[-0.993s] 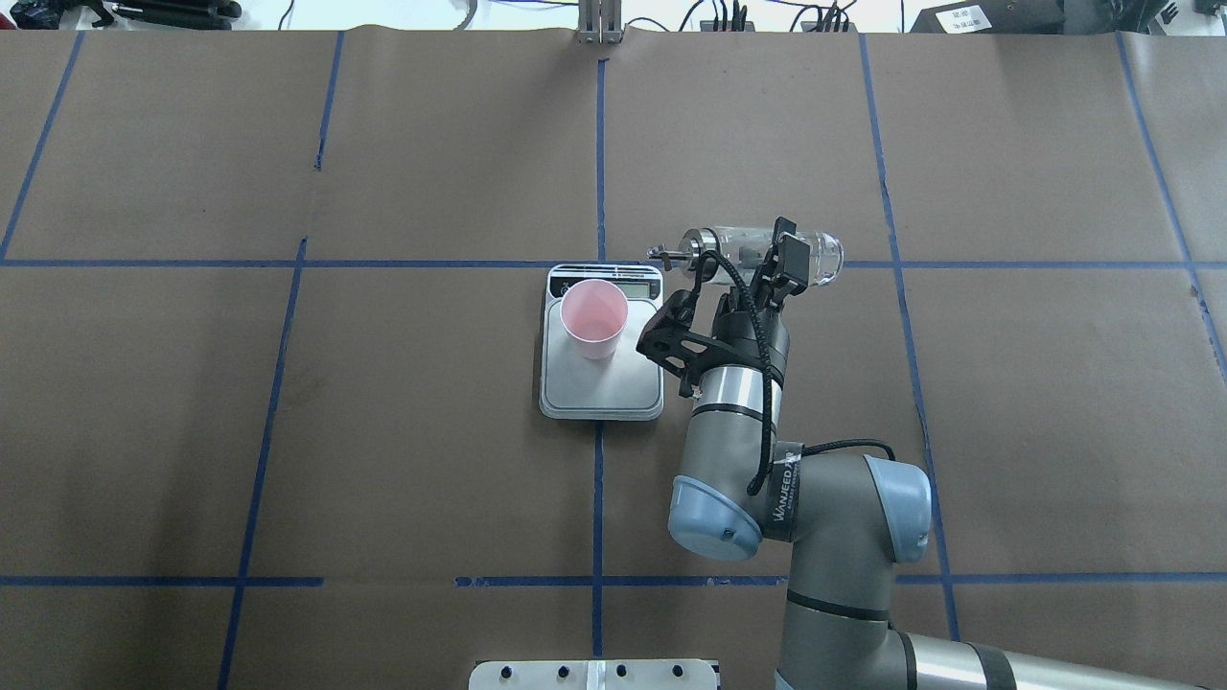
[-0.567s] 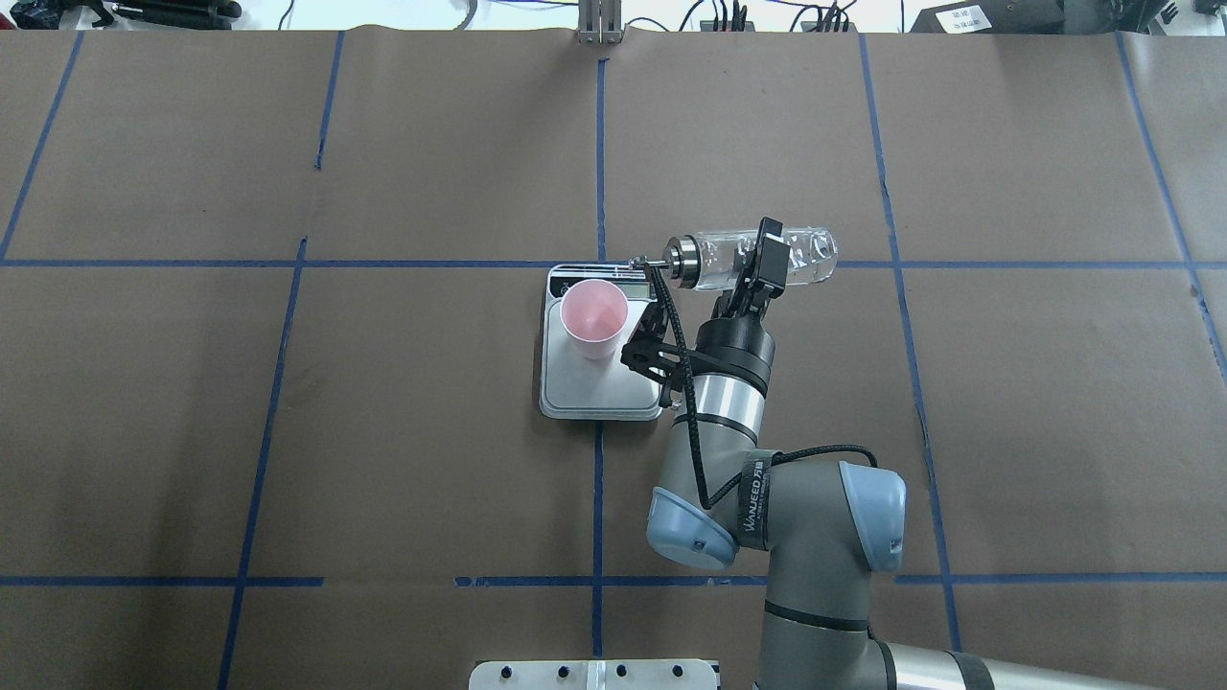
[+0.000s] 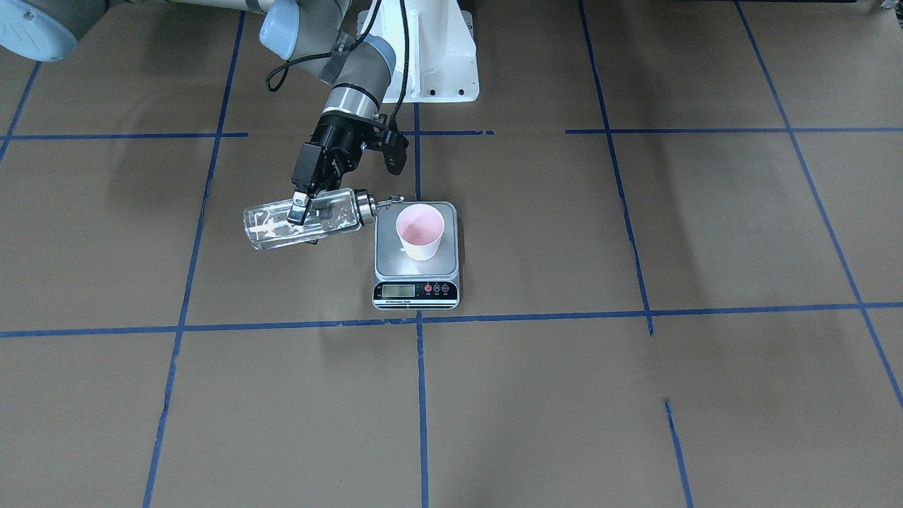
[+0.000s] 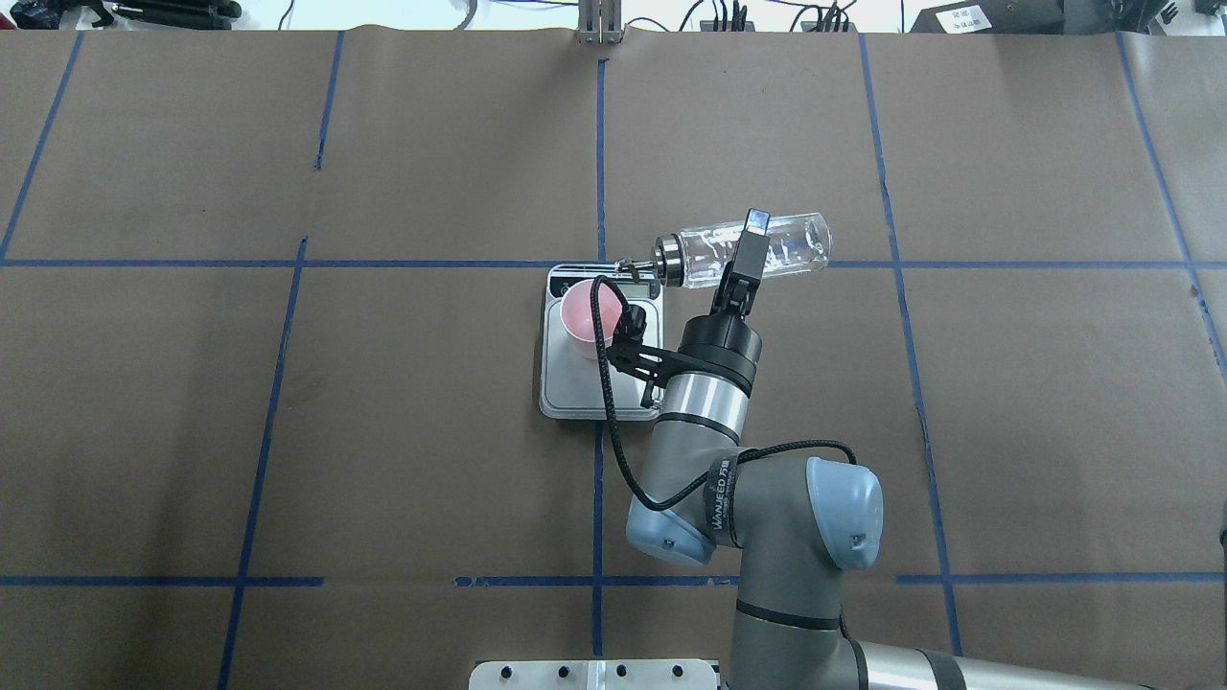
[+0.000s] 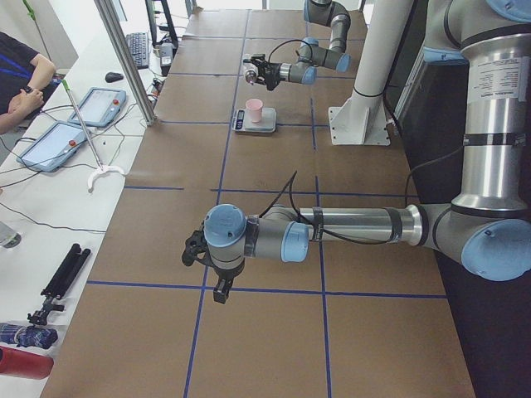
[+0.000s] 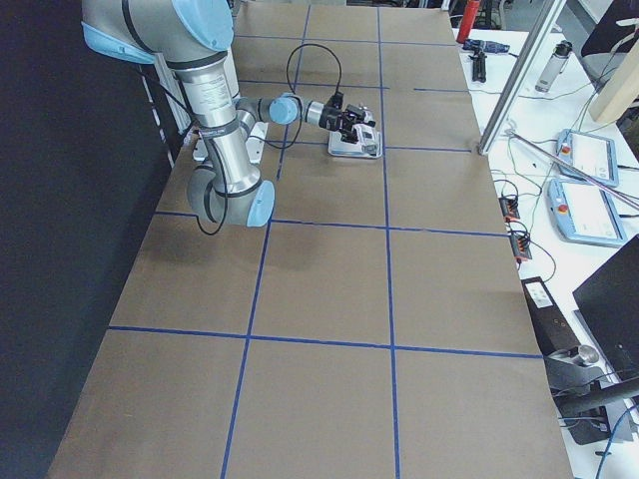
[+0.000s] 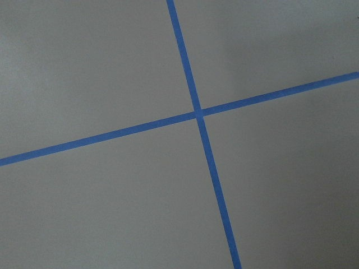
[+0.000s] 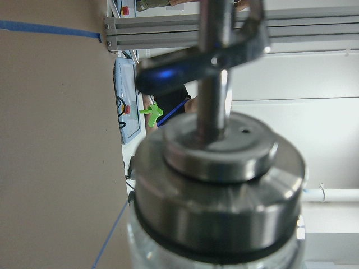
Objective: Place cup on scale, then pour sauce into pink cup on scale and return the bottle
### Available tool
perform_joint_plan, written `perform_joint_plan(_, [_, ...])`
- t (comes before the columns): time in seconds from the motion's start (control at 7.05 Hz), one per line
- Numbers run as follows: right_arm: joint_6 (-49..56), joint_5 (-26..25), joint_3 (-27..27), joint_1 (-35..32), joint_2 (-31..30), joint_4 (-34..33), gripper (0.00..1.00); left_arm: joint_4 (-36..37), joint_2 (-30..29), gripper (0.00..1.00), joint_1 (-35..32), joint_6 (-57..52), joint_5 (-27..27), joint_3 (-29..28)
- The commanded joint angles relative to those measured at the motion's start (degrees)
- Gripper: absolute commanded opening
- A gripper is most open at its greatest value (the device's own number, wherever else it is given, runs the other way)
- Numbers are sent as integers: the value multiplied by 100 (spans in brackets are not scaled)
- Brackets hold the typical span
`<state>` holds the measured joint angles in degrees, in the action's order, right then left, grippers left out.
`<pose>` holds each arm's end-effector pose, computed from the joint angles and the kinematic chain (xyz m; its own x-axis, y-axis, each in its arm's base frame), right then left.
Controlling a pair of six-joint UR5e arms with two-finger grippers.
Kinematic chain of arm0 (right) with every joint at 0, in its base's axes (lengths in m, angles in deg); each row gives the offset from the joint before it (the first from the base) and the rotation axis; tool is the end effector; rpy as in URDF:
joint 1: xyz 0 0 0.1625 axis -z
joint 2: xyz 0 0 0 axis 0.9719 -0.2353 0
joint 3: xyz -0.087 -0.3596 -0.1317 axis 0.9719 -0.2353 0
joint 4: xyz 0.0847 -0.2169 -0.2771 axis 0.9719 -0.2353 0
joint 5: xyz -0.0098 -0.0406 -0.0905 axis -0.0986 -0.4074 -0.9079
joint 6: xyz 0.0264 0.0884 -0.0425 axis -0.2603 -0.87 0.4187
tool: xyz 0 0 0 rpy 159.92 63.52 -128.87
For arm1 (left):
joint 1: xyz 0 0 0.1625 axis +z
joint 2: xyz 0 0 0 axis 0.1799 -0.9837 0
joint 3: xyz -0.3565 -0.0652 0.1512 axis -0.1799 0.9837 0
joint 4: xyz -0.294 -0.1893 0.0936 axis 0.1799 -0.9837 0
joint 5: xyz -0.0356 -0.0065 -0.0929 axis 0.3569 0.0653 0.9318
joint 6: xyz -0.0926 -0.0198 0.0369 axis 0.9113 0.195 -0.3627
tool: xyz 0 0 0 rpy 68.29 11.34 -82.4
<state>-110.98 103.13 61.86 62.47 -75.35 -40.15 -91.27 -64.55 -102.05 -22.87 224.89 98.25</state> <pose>-0.5019 -0.3626 0.2694 0.7182 -0.0613 -0.6931 0.6726 0.3161 0.6690 -0.0720 -0.4211 0.6213 0.6826 0.2415 -0.6898 -0.1066 0.9666 0.2330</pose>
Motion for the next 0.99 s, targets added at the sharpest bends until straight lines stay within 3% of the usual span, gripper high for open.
perform_joint_plan(0.0, [6,-96,-495,3,300,-91,0,-2,0,100,2,-3,9,-35])
perform_joint_plan(0.85, [-3,-377,-586,-23,258,-320,0,7,9,100,2,-3,9,-44])
